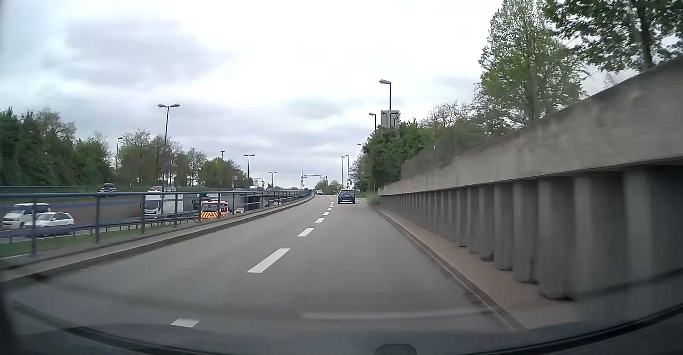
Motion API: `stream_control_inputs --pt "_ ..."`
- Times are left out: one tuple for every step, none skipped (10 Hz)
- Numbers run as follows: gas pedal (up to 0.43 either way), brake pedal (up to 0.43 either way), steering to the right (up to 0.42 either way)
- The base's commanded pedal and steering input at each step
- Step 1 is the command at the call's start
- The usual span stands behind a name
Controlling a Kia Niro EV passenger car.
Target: Follow the waypoints while adhering to traffic rules and regulations
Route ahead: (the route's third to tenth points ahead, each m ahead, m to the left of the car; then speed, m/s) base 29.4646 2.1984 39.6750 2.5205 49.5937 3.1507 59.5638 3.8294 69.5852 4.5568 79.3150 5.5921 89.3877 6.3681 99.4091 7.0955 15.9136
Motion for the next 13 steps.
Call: stream_control_inputs --pt "0.13 0.0 -0.008" --pt "0.13 0.0 -0.007" --pt "0.13 0.0 -0.006" --pt "0.13 0.0 -0.006" --pt "0.138 0.0 -0.005" --pt "0.157 0.0 -0.005" --pt "0.157 0.0 -0.005" --pt "0.157 0.0 -0.004" --pt "0.157 0.0 -0.003" --pt "0.157 0.0 -0.002" --pt "0.157 0.0 0.0" --pt "0.157 0.0 0.002" --pt "0.169 0.0 0.002"
